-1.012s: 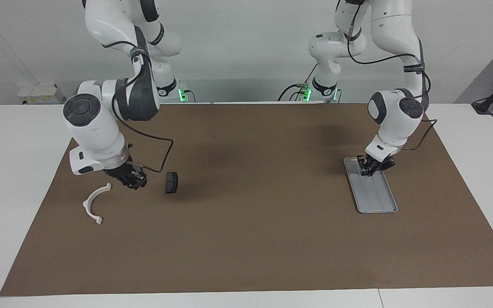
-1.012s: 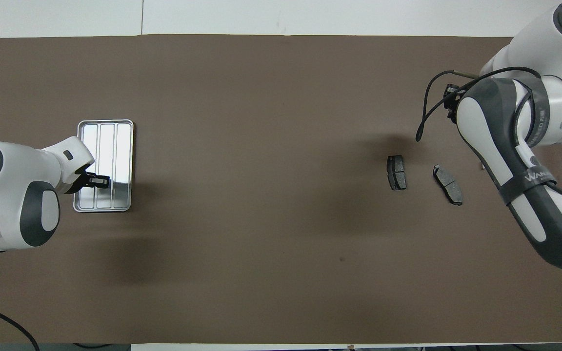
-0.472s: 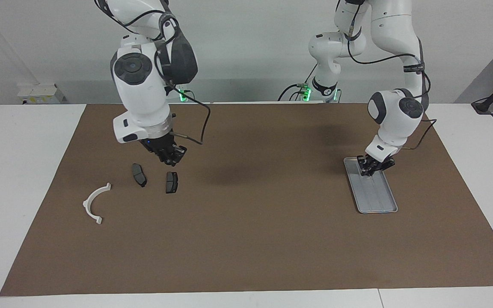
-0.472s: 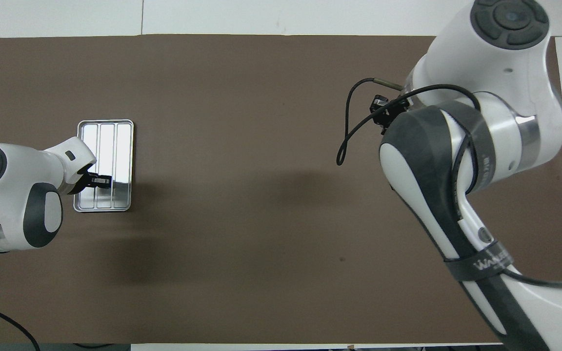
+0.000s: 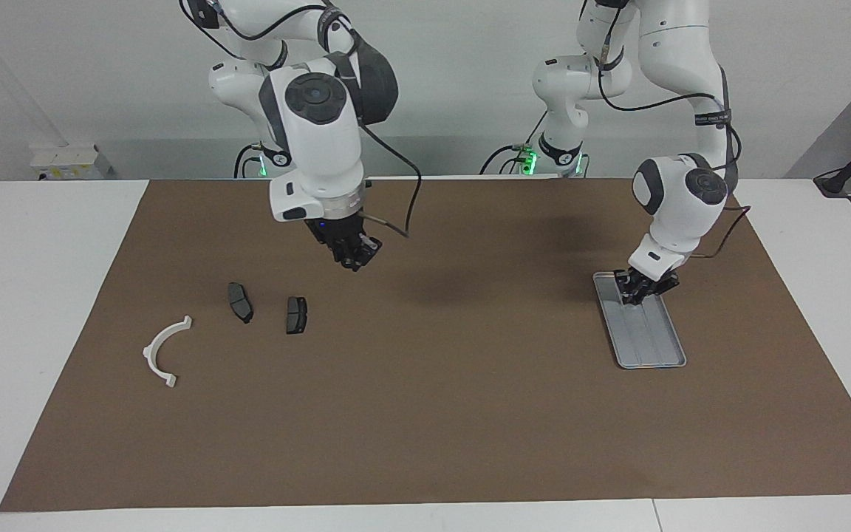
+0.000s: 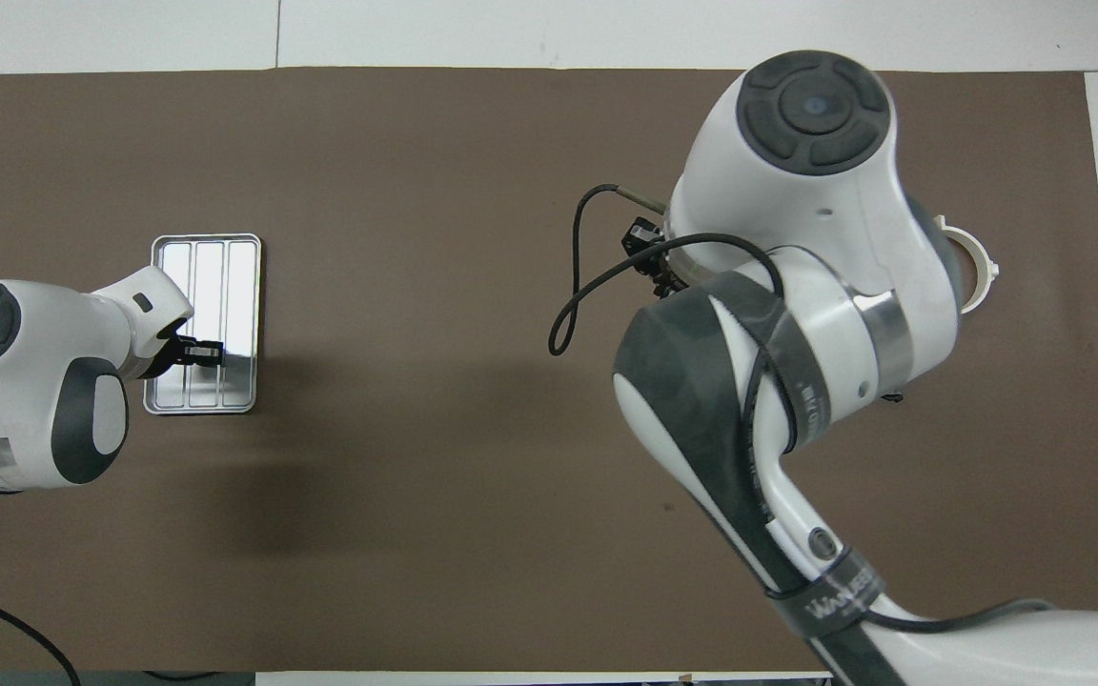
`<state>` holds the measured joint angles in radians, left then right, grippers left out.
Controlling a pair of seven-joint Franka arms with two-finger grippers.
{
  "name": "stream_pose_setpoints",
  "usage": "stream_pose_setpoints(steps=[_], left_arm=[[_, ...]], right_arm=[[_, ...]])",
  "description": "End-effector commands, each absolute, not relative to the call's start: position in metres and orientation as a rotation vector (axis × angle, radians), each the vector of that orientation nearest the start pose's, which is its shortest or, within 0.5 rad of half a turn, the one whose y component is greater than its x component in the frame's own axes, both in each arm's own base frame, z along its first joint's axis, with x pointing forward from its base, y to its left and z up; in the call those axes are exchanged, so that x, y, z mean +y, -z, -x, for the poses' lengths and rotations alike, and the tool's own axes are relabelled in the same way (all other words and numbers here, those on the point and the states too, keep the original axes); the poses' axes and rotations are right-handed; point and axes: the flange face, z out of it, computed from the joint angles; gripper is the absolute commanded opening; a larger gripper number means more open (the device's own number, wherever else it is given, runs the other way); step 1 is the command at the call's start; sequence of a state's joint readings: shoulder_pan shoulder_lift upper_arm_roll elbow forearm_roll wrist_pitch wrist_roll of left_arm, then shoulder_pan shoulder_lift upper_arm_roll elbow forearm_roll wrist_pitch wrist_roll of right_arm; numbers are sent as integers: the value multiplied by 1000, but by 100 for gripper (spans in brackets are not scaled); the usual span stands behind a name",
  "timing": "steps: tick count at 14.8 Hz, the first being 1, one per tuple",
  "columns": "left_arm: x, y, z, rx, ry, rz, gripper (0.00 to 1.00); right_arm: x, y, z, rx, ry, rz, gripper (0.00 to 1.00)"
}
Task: Pick bearing gear from pile to tray
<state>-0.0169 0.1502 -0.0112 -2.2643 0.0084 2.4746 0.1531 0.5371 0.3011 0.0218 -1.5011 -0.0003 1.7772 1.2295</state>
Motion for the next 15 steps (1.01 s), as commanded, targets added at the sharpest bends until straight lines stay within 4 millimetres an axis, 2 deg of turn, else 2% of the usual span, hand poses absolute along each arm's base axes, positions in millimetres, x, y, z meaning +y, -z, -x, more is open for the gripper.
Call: stream_pose_setpoints(steps=[1, 3, 4, 6, 8, 9, 11, 12, 13, 15], left_arm=[[-21, -301, -542, 309, 99, 3124, 100], [-17, -326, -554, 326, 65, 3123, 100], [-17, -347, -565, 324, 39, 3126, 100], [-27, -398, -586, 322, -2, 3130, 100], [-48, -431, -596, 261, 17, 3137, 100], [-56, -439, -598, 230, 43, 3140, 100], [-70, -450, -602, 152, 83, 3149, 100], [-86, -450, -602, 99, 102, 3154, 100], [-93, -449, -602, 66, 126, 3156, 100], [-97, -447, -602, -9, 156, 3161, 100]], right_arm=[[357, -465, -544, 1095, -12, 2929, 0], [363, -444, -543, 1100, -3, 2915, 0], [369, -435, -544, 1111, 11, 2900, 0], [372, -418, -545, 1115, 22, 2884, 0], [375, -400, -544, 1136, 38, 2857, 0], [378, -391, -545, 1137, 35, 2859, 0], [400, -369, -538, 1120, 45, 2863, 0], [405, -355, -540, 1136, 60, 2855, 0], [414, -342, -540, 1134, 63, 2850, 0], [421, -323, -542, 1116, 80, 2839, 0]])
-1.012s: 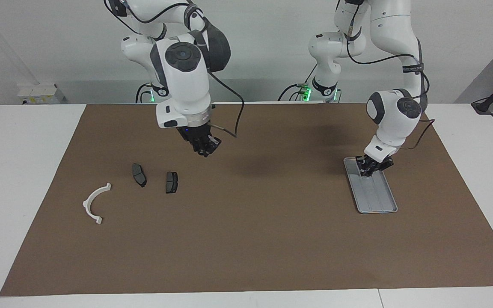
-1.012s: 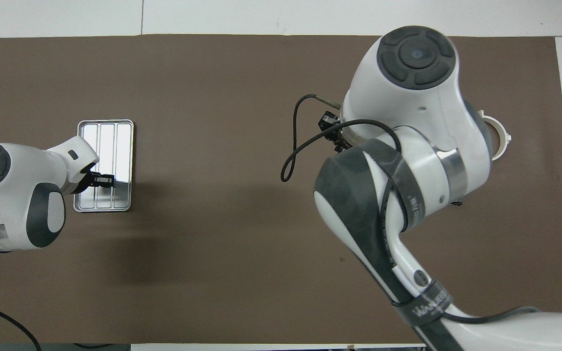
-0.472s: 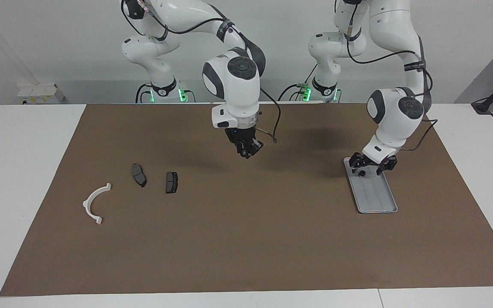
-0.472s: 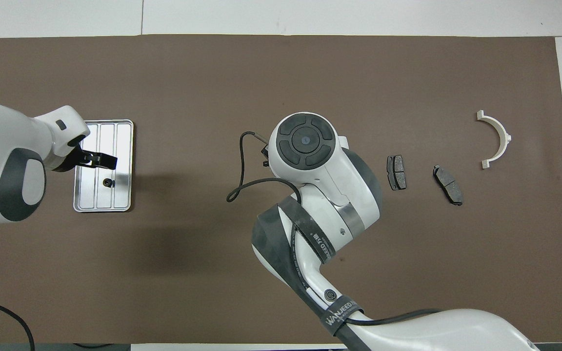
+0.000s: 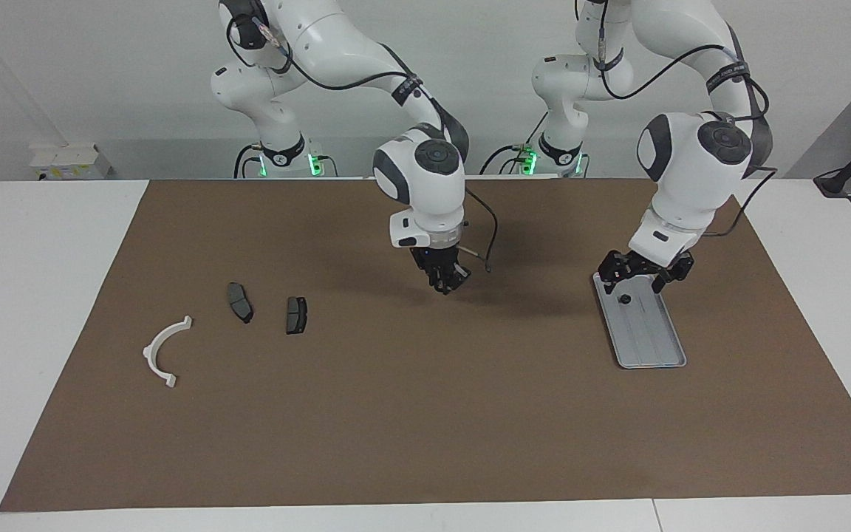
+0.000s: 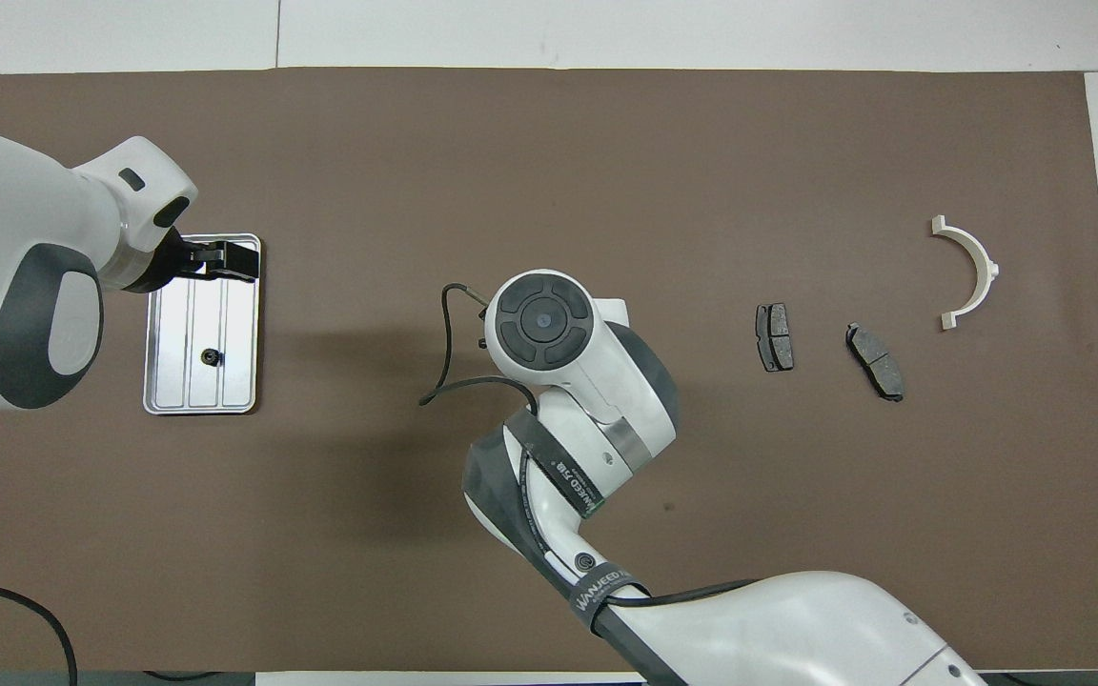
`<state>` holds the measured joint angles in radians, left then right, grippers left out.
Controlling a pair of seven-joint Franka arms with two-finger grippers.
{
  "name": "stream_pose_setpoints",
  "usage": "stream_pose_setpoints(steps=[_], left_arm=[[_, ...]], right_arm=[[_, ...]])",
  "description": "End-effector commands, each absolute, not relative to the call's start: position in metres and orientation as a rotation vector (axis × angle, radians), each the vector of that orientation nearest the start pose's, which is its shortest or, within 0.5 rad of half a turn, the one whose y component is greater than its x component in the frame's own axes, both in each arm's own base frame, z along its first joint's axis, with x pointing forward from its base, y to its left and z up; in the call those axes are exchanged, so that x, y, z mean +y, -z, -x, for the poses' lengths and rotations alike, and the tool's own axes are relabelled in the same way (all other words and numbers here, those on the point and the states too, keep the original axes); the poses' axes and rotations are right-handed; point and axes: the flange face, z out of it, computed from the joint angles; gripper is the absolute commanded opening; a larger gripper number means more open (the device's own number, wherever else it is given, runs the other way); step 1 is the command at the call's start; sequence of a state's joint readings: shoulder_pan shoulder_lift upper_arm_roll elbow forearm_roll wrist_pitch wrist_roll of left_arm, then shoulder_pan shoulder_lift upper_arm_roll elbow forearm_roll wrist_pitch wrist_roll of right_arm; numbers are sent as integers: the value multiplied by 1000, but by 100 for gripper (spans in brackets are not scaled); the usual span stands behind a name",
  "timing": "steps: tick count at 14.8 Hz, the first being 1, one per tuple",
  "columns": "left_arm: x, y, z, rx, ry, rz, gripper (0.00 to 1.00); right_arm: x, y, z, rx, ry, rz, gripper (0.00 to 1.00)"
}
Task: Pick bearing gear from pile to tray
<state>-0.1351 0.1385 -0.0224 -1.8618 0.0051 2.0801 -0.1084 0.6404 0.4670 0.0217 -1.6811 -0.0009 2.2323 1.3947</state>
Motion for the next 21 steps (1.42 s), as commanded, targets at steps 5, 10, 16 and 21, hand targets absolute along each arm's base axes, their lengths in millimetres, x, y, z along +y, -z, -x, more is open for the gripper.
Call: stream_pose_setpoints(steps=[5, 10, 16, 21], left_arm=[[-100, -433, -596, -27, 185, 3163, 100], [-97, -429, -595, -32, 197, 3163, 100], [-114, -428, -587, -15, 153, 3163, 100], [-237, -427, -548, -154, 114, 3178, 100]], right_arm=[[422, -287, -549, 1122, 121, 2787, 0], [420, -288, -551, 1146, 112, 2784, 0], [404, -336, -581, 1244, 85, 2787, 100], [347, -409, -610, 1194, 109, 2787, 100]])
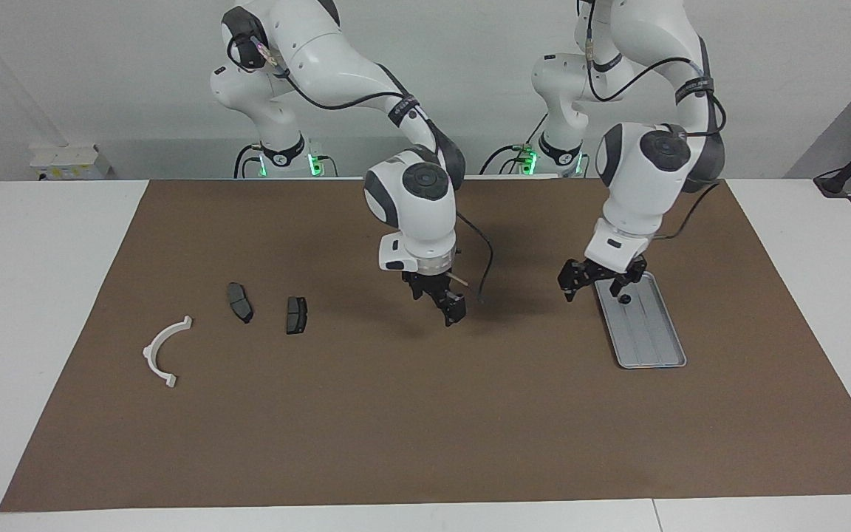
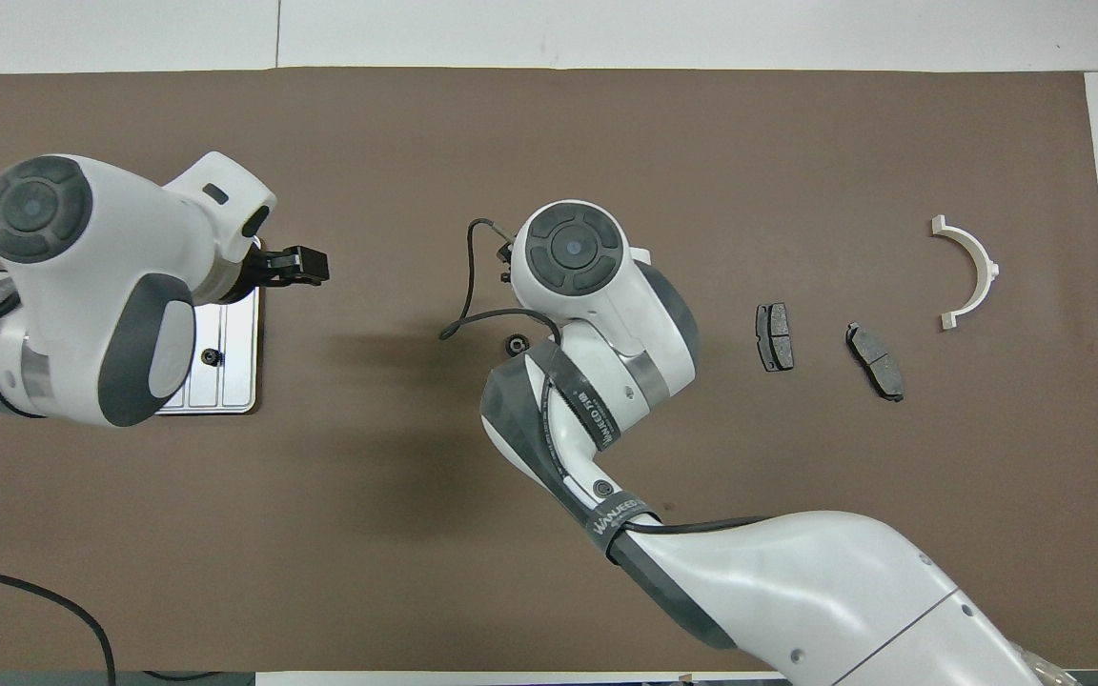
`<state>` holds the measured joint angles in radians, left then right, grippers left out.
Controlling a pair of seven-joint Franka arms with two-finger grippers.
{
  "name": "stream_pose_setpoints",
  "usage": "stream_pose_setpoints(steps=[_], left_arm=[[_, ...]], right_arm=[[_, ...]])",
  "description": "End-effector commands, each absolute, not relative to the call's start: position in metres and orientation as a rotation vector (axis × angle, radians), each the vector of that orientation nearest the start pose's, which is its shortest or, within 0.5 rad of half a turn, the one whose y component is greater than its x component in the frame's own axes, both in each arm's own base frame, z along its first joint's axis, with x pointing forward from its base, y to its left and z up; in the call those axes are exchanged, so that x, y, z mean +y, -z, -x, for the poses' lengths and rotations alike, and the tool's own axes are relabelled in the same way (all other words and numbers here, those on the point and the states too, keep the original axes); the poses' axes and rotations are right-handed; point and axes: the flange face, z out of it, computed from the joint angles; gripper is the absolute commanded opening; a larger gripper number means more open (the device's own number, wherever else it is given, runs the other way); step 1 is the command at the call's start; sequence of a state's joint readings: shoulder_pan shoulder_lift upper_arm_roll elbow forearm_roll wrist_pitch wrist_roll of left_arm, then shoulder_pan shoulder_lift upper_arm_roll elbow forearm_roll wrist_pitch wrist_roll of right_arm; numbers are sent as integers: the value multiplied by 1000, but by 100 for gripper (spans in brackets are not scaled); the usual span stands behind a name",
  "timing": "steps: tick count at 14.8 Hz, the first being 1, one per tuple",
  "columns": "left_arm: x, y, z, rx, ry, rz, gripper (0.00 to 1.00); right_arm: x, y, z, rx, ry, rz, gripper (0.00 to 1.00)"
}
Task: Pick bearing gear from pile to tray
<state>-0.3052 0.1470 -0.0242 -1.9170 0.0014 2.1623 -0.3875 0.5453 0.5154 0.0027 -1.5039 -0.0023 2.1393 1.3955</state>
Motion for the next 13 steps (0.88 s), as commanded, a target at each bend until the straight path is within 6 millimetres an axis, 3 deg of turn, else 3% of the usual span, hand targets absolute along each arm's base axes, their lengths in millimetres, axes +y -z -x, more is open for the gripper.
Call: stream_pose_setpoints(steps=[1, 5, 8, 10, 13], left_arm=[[-264, -423, -533, -183, 95, 3173, 100], [-334, -400, -502, -244, 60, 3161, 100], [-359, -368, -500, -255, 72, 3169, 100], [-382, -346, -503, -268, 68, 3167, 100], [-386, -329, -507, -269, 76, 3164, 100]], right_arm=[[330, -423, -615, 1152, 118, 2807, 100], [255, -466, -630, 752, 128, 2978, 100], [189, -492, -640, 440, 129, 3064, 100], [154, -503, -643, 335, 126, 3087, 100], [109, -514, -647, 204, 131, 3108, 100]])
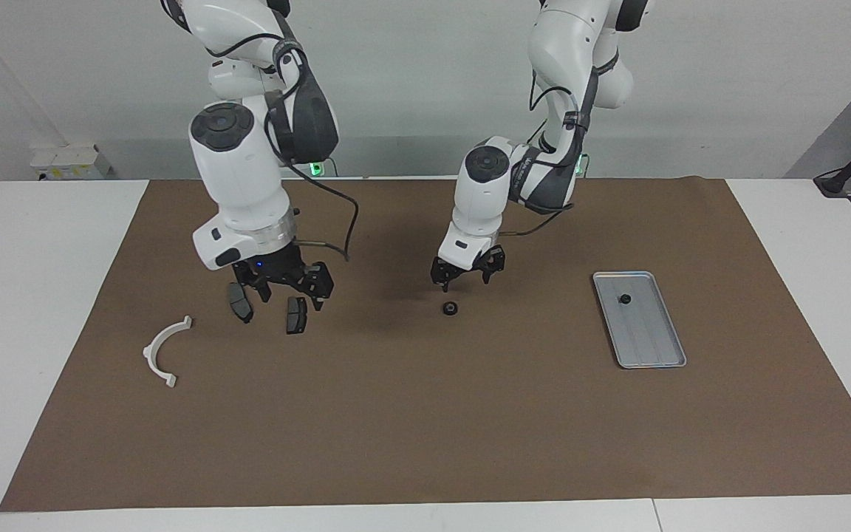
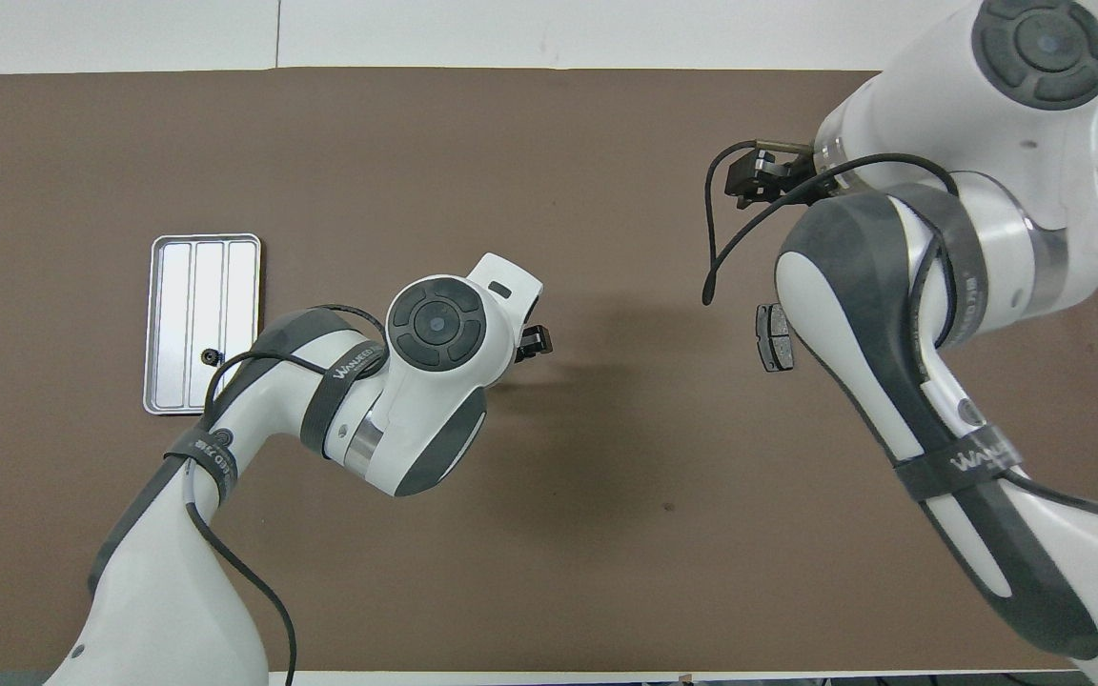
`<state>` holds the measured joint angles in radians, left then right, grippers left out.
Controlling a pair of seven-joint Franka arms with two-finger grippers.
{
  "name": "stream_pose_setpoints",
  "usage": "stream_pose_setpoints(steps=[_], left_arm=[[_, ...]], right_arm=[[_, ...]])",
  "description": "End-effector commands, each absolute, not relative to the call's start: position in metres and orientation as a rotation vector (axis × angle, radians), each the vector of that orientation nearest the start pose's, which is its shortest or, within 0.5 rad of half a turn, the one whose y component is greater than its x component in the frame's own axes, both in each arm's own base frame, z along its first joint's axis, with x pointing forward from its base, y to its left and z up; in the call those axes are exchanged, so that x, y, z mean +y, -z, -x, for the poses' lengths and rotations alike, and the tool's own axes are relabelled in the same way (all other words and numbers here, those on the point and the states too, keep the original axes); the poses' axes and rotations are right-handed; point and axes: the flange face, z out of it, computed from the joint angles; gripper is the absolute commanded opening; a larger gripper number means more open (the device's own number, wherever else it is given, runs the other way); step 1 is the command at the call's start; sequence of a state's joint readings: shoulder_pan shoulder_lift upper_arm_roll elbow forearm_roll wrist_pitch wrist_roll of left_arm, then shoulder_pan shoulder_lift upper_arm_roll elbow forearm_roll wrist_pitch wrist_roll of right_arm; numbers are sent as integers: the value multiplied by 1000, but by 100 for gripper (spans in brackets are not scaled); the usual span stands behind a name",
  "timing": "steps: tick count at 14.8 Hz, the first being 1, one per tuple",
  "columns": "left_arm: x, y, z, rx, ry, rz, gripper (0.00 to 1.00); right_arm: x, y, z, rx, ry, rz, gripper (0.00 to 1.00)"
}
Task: Pick bearing gear from pile to tray
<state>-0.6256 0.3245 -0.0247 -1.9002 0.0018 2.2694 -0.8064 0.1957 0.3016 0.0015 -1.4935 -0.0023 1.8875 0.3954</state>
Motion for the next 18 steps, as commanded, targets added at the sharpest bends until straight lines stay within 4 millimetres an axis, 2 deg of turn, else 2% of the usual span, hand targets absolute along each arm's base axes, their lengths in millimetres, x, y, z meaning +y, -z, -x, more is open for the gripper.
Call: stream_pose_setpoints(steps=[1, 6, 11, 14, 16, 18], left_arm=[[-387, -320, -508, -264, 68, 3156, 100], [-392, -317, -513, -265, 120, 3175, 100], [-391, -311, -517, -244, 161, 3174, 100], [-391, -308, -518, -219, 169, 3161, 100], [-392, -304, -520, -215, 159, 3154, 100], [-393, -306, -524, -210, 136, 3139, 100]], right_arm=[[98, -517, -646, 188, 127, 3112, 100], [76, -532, -642, 218, 156, 3108, 100], [66, -536, -638, 228, 136, 3110, 100], [55, -541, -636, 72, 141, 3128, 100], [35, -550, -634, -92, 164, 3135, 100], [20, -562, -625, -143, 135, 3139, 100]])
